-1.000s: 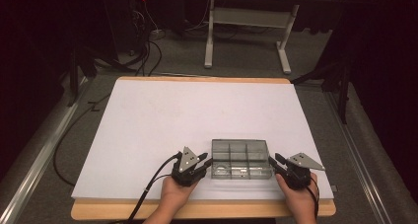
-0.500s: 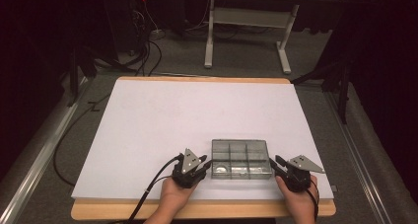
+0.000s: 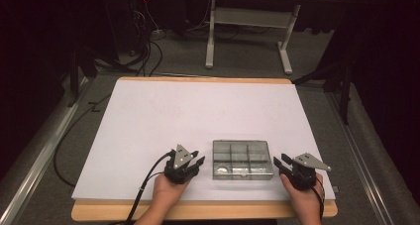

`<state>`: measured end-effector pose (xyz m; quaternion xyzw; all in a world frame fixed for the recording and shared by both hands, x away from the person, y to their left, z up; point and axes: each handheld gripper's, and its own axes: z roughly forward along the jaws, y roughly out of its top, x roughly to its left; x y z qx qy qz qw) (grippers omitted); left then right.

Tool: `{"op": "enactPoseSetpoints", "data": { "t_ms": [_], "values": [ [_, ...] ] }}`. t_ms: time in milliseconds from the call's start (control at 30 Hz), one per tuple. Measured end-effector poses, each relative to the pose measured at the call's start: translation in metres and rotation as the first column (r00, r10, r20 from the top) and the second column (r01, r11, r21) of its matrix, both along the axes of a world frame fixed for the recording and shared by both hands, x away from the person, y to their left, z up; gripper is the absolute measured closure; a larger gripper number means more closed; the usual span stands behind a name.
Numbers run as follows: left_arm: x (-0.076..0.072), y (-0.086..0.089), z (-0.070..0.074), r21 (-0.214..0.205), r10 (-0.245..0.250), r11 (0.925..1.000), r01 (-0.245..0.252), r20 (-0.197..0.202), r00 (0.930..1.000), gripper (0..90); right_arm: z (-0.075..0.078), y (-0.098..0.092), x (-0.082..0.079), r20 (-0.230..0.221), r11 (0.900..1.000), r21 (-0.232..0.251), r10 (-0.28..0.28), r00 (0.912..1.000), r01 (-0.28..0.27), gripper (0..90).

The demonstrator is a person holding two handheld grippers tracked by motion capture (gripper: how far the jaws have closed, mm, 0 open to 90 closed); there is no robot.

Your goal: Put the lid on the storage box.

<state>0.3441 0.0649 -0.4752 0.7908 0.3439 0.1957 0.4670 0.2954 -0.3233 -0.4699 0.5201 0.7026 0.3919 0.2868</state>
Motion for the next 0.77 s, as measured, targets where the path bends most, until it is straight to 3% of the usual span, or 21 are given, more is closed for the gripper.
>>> {"op": "enactPoseSetpoints", "data": {
  "t_ms": [133, 267, 300, 400, 433, 467, 500, 533, 567, 667, 767],
  "values": [
    [0.018, 0.036, 0.001, 0.058, 0.079, 0.9952, -0.079, 0.016, 0.9968, 61.2, 0.005, -0.014, 0.014, -0.028, 0.9993, -0.014, -0.036, 0.999, 0.036, 56.4],
    [0.041, 0.085, -0.002, 0.144, 0.185, 0.9735, -0.178, -0.037, 0.9821, 54.6, 0.004, -0.025, 0.026, -0.065, 0.9963, -0.053, -0.071, 0.9953, 0.068, 51.8],
    [0.045, 0.098, -0.002, 0.169, 0.209, 0.9649, -0.201, -0.031, 0.9774, 53.0, 0.003, -0.027, 0.027, -0.069, 0.9958, -0.056, -0.076, 0.9947, 0.073, 50.6],
    [0.048, 0.132, -0.005, 0.197, 0.245, 0.9512, -0.237, -0.014, 0.9695, 48.9, -0.003, -0.031, 0.027, -0.064, 0.9927, -0.069, -0.103, 0.9926, 0.099, 47.8],
    [0.047, 0.142, -0.009, 0.186, 0.251, 0.9519, -0.244, -0.019, 0.9677, 47.4, -0.008, -0.032, 0.027, -0.069, 0.9902, -0.075, -0.123, 0.99, 0.118, 47.1],
    [0.047, 0.149, -0.013, 0.154, 0.263, 0.9553, -0.252, -0.048, 0.9637, 44.7, -0.01, -0.033, 0.028, -0.082, 0.9913, -0.058, -0.122, 0.9891, 0.118, 45.9],
    [0.047, 0.154, -0.012, 0.104, 0.246, 0.9656, -0.238, -0.065, 0.9672, 39.8, -0.01, -0.034, 0.027, -0.067, 0.9903, -0.057, -0.13, 0.9892, 0.126, 46.8],
    [0.042, 0.156, -0.011, 0.067, 0.242, 0.9684, -0.24, -0.029, 0.9698, 37.4, -0.01, -0.032, 0.025, -0.05, 0.9886, -0.063, -0.14, 0.9889, 0.137, 47.4],
    [0.039, 0.156, -0.011, 0.051, 0.256, 0.9654, -0.256, 0.004, 0.9667, 40.0, -0.01, -0.031, 0.023, -0.03, 0.9874, -0.076, -0.141, 0.9896, 0.138, 47.7],
    [0.034, 0.155, -0.011, 0.047, 0.269, 0.9613, -0.272, 0.051, 0.9617, 38.3, -0.01, -0.029, 0.019, 0.013, 0.9851, -0.096, -0.142, 0.9898, 0.143, 47.7],
    [0.036, 0.154, -0.011, 0.069, 0.244, 0.9669, -0.246, 0.036, 0.9692, 37.2, -0.01, -0.029, 0.02, 0.001, 0.9844, -0.09, -0.152, 0.9884, 0.151, 47.2]
  ]
}}
